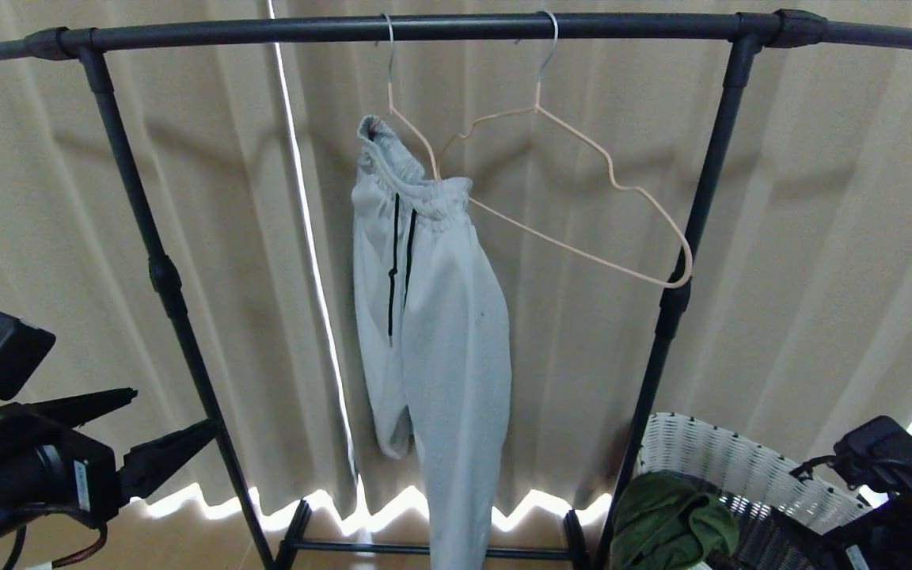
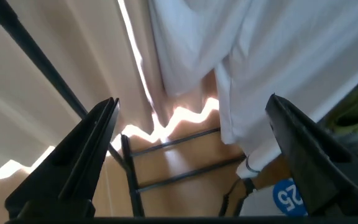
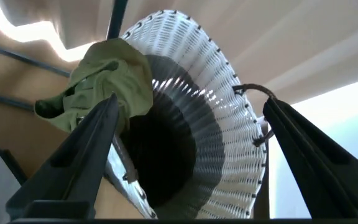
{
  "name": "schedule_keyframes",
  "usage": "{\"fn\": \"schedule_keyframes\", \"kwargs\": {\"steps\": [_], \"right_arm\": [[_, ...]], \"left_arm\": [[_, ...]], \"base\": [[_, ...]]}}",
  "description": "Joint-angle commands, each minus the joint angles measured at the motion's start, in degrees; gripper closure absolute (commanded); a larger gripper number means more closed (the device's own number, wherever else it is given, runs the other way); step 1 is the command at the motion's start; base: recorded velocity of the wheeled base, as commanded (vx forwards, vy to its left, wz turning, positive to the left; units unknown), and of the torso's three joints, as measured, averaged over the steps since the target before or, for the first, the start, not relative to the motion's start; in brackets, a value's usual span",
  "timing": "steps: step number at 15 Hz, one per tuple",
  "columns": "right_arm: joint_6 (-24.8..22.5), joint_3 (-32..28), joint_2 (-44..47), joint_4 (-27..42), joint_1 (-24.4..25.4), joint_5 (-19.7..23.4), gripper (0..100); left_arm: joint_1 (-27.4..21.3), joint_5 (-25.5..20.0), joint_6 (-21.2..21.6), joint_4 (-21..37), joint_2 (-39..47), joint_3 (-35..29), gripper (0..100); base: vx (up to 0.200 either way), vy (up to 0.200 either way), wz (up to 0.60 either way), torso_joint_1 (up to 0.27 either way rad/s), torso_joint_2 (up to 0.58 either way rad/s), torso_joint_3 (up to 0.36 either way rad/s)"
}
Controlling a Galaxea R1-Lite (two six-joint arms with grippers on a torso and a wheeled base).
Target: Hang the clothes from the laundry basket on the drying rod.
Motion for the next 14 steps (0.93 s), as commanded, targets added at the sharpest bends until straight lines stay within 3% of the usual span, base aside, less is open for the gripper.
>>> {"fn": "schedule_keyframes", "kwargs": {"steps": [1, 6, 14], "right_arm": [[0.03, -5.92, 13.69, 0.41, 1.57, 0.29, 0], [0.21, -12.16, 29.86, -0.46, 3.42, 0.29, 0], [0.21, -16.55, 38.04, -0.46, 1.14, -1.20, 0]], "left_arm": [[-1.14, 0.05, -0.49, 0.56, 0.87, -0.10, 0], [0.09, 0.22, -4.88, 0.48, 0.69, -0.80, 0], [-0.61, 0.14, -4.18, 0.48, 0.43, 0.78, 0]], "base": [[0.000, 0.000, 0.00, 0.000, 0.00, 0.000], [0.000, 0.000, 0.00, 0.000, 0.00, 0.000], [0.000, 0.000, 0.00, 0.000, 0.00, 0.000]]}}
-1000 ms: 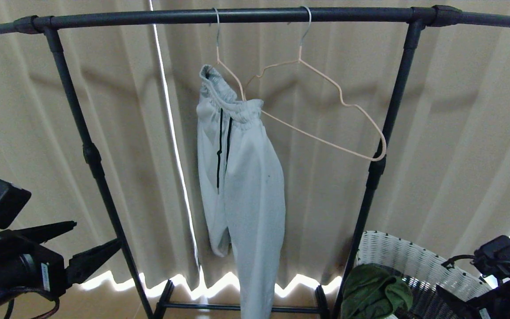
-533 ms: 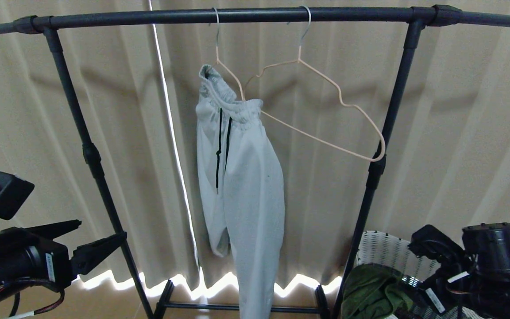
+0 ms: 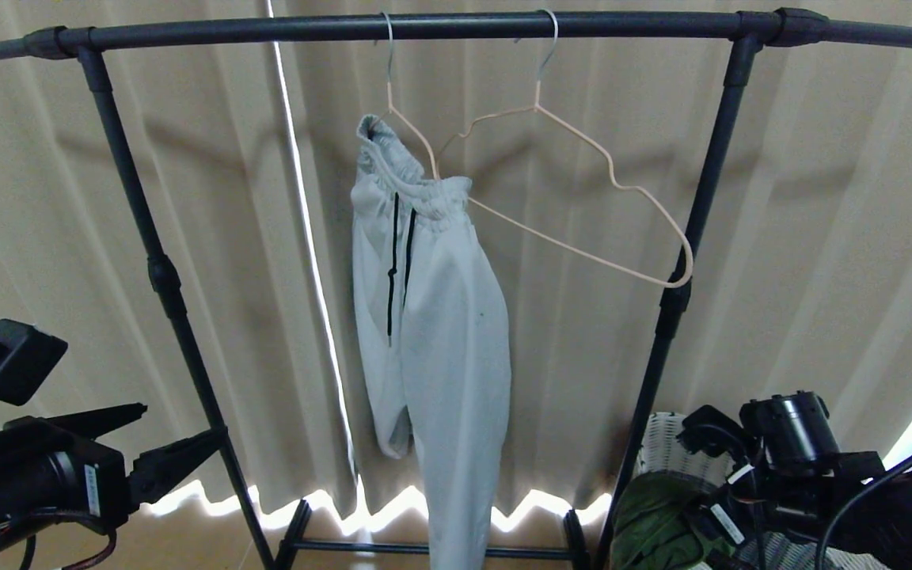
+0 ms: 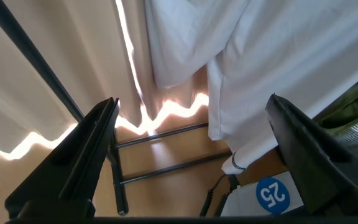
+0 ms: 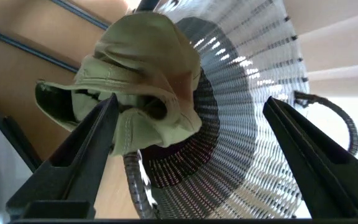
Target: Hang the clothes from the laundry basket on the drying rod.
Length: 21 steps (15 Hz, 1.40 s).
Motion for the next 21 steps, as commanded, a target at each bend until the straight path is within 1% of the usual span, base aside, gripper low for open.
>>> {"fn": "schedule_keyframes", "kwargs": {"steps": [1, 2, 5, 7, 10, 12, 15, 16, 17, 19, 21], "right_arm": [[-0.04, -0.52, 3.07, -0.19, -1.53, -0.78, 0], [-0.04, -0.96, 3.69, -0.19, -2.94, -1.40, 0], [-0.13, -0.43, 3.42, -0.01, -4.96, -1.83, 0], [-0.21, 0.54, 3.07, 0.08, -5.05, -3.24, 0], [-0.21, 0.80, 3.16, 0.25, -4.52, -3.24, 0], [-0.48, 2.65, 3.86, 0.08, -4.52, -3.42, 0], [-0.39, 2.30, 5.71, -0.45, -4.96, -4.21, 0], [-0.39, 2.12, 6.23, -1.86, -4.96, -4.30, 0], [-0.57, 2.38, 7.38, -5.28, -4.96, -4.38, 100], [-0.57, 2.65, 8.96, -7.22, -4.96, -4.38, 100], [-0.48, 2.65, 8.61, -8.80, -4.87, -4.30, 100]], "left_arm": [[-0.11, -0.01, 0.10, 0.01, -0.29, 0.64, 0], [-0.11, -0.01, 0.19, -0.07, -0.29, 1.25, 0], [-0.11, -0.10, 0.28, -0.16, -0.29, 2.31, 0], [-0.11, -0.10, 0.28, -0.16, -0.38, 2.22, 0], [-0.11, -0.10, 0.54, -0.16, -0.55, 2.39, 0], [-0.11, -0.10, 0.81, -0.16, -0.55, 2.39, 0], [-0.20, -0.10, 1.51, -0.16, -0.47, 2.39, 0], [-0.20, -0.10, 1.60, -0.16, -0.47, 2.39, 0], [-0.20, -0.10, 1.60, -0.16, -0.55, 2.48, 0], [-0.20, -0.10, 1.60, -0.16, -0.64, 2.39, 0], [-0.20, -0.10, 1.68, -0.16, -0.99, 2.48, 0]], "base": [[0.000, 0.000, 0.00, 0.000, 0.00, 0.000], [0.000, 0.000, 0.00, 0.000, 0.00, 0.000], [0.000, 0.000, 0.00, 0.000, 0.00, 0.000], [0.000, 0.000, 0.00, 0.000, 0.00, 0.000], [0.000, 0.000, 0.00, 0.000, 0.00, 0.000], [0.000, 0.000, 0.00, 0.000, 0.00, 0.000], [0.000, 0.000, 0.00, 0.000, 0.00, 0.000], [0.000, 0.000, 0.00, 0.000, 0.00, 0.000], [0.000, 0.000, 0.00, 0.000, 0.00, 0.000], [0.000, 0.000, 0.00, 0.000, 0.00, 0.000], [0.000, 0.000, 0.00, 0.000, 0.00, 0.000]]}}
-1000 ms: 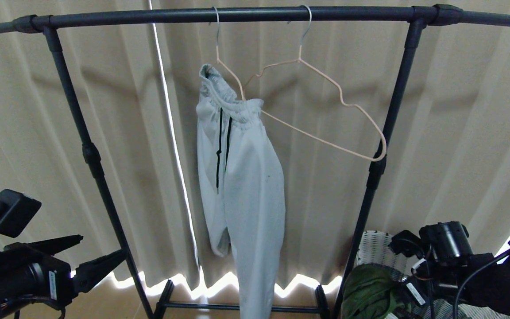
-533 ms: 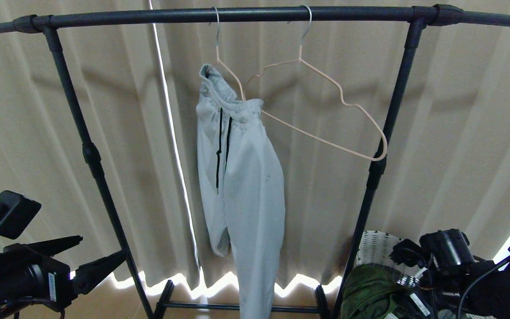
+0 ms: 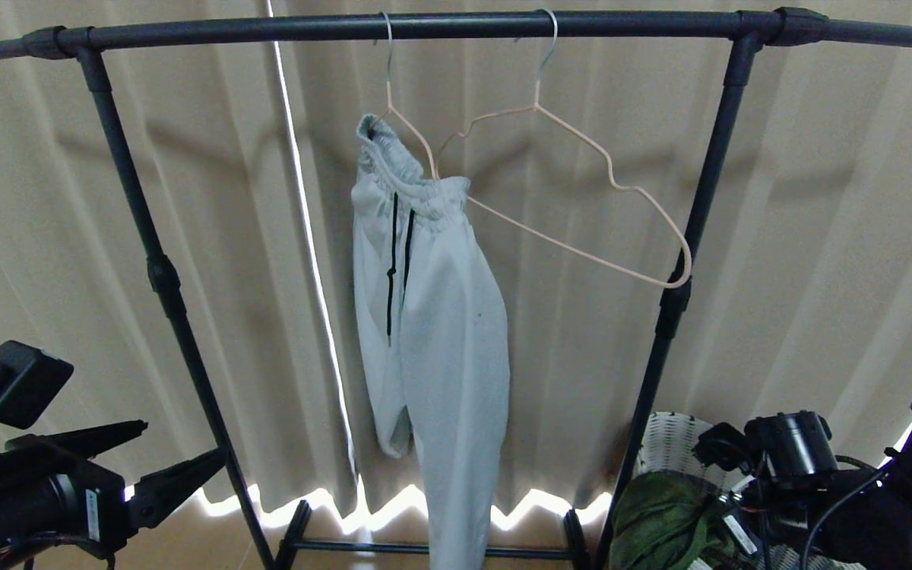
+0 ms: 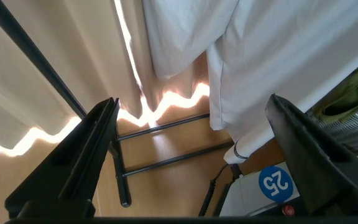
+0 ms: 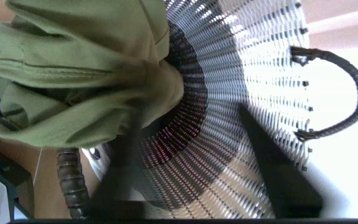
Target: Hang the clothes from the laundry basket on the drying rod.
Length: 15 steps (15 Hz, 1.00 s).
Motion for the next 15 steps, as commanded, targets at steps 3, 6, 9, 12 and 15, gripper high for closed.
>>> {"fn": "schedule_keyframes", "kwargs": {"steps": [3, 6, 9, 12, 15], "right_arm": [[0.19, 0.05, -0.39, -2.57, 0.00, 0.50, 100], [0.45, 0.75, -1.97, -3.19, -0.08, 0.94, 100], [2.30, 1.28, -4.52, -3.10, -0.52, 2.17, 0], [11.88, 0.58, -3.82, -2.22, -0.35, 3.84, 0], [14.42, 0.67, -0.12, -2.40, -0.79, 4.36, 0]], "left_arm": [[0.06, 0.01, 0.01, -0.02, -0.63, 0.01, 0], [0.06, 0.01, 0.10, -0.02, -0.71, 0.36, 0], [0.06, 0.01, 0.10, -0.02, -0.80, 0.18, 0], [0.15, 0.01, 0.10, -0.10, -1.07, -0.26, 0], [-0.03, 0.01, 1.33, -0.10, -2.30, 0.27, 0]], "base": [[0.000, 0.000, 0.00, 0.000, 0.00, 0.000], [0.000, 0.000, 0.00, 0.000, 0.00, 0.000], [0.000, 0.000, 0.00, 0.000, 0.00, 0.000], [0.000, 0.000, 0.00, 0.000, 0.00, 0.000], [0.000, 0.000, 0.00, 0.000, 0.00, 0.000]]}}
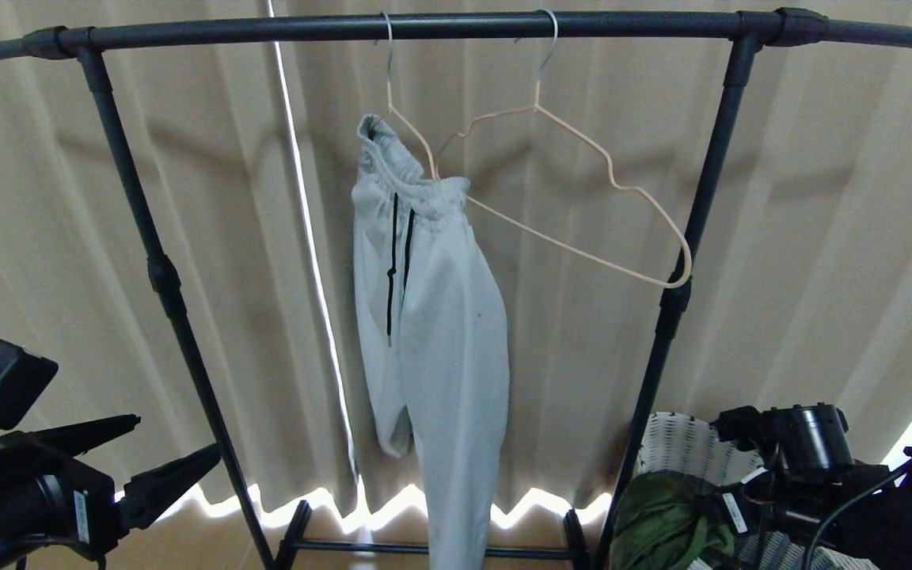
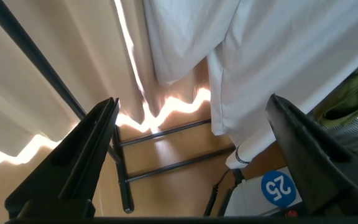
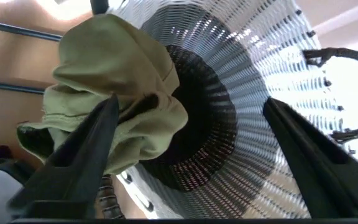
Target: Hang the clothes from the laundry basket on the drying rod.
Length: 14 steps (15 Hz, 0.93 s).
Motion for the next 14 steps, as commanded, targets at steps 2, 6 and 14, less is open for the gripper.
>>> {"fn": "schedule_keyframes", "kwargs": {"steps": [2, 6, 14], "right_arm": [[1.81, -0.21, 4.20, -0.09, 0.44, -0.05, 0], [5.07, -2.59, 8.59, -0.71, 1.85, 0.21, 100], [7.79, -2.59, 7.89, -0.71, 1.94, 1.97, 100]], "left_arm": [[-0.04, 0.01, 0.91, 0.06, -0.64, 0.38, 0], [-0.04, 0.01, 1.00, 0.06, -0.55, 0.38, 0], [0.05, 0.10, 1.00, 0.06, -0.73, -0.14, 0]], "base": [[0.000, 0.000, 0.00, 0.000, 0.00, 0.000], [0.000, 0.000, 0.00, 0.000, 0.00, 0.000], [0.000, 0.000, 0.00, 0.000, 0.00, 0.000]]}}
